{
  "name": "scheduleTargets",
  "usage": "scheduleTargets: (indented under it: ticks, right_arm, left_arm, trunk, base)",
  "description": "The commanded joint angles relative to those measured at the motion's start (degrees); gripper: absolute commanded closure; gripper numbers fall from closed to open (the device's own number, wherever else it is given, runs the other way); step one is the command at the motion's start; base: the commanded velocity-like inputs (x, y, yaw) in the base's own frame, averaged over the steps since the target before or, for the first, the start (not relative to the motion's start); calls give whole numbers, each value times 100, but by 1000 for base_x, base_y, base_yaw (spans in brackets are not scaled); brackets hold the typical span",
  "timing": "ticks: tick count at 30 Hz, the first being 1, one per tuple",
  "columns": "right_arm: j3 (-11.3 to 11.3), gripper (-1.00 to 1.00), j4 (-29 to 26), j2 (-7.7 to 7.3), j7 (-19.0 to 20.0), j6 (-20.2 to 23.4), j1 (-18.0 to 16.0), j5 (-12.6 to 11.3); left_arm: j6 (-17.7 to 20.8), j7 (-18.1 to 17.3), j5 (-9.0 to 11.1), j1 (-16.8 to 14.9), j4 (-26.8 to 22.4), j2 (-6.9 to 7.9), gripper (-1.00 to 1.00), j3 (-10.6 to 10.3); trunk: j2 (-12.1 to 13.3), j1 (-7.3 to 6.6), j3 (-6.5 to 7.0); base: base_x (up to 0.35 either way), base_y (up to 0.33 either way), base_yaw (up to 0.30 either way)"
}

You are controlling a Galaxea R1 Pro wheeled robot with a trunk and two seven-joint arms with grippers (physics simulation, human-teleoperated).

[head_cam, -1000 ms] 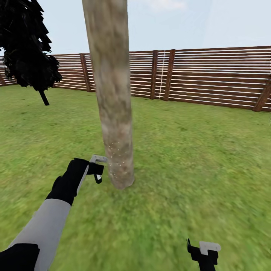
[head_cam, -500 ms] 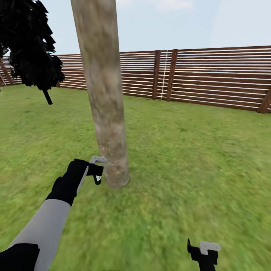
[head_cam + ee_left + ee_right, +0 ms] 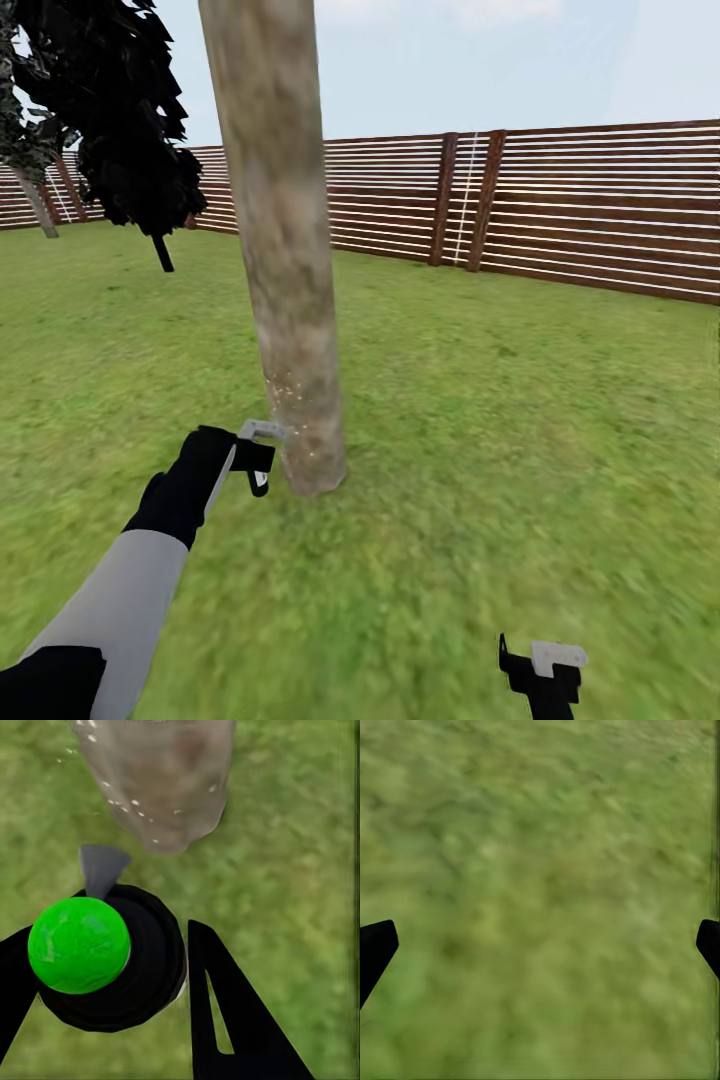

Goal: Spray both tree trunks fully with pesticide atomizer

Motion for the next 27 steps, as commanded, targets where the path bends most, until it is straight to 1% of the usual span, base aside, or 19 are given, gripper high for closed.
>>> scheduleTargets:
  ticks: [1,10,13,18,19,21,23,27]
  right_arm:
    - [-19,-100,4,0,-21,-10,-3,39]
    - [-20,-100,4,8,-21,-10,-4,39]
    - [-19,-100,4,12,-21,-10,-1,39]
    - [-19,-100,4,17,-21,-10,-1,39]
    - [-19,-100,4,17,-21,-10,-4,39]
    - [-19,-100,4,17,-21,-10,-5,39]
    - [-19,-100,4,17,-21,-10,-3,39]
    - [-19,-100,4,17,-21,-10,-6,39]
  left_arm:
    - [18,-47,-59,-4,-4,4,100,-10]
    - [-5,-43,-58,-1,87,21,100,-1]
    - [-3,-39,-65,-1,88,22,100,-3]
    - [-1,-23,-68,-1,92,22,100,-2]
    - [-4,52,-68,-1,109,22,100,-7]
    - [-14,236,-54,-1,255,16,100,-9]
    - [-32,330,-32,-1,486,8,100,-10]
    - [-36,347,-17,-1,538,-3,100,-10]
  trunk:
    - [-2,-1,-5]
    - [-2,-1,-5]
    - [-2,-1,-5]
    - [-2,-1,-5]
    - [-2,-1,-5]
    - [-2,-1,-5]
    - [-2,-1,-5]
    - [-2,-1,-5]
  base:
    - [0,-272,1]
    - [2,-272,0]
    - [87,-270,29]
    - [157,-251,226]
    - [169,-245,274]
    - [167,-244,276]
    - [149,-245,277]
    - [40,-265,111]
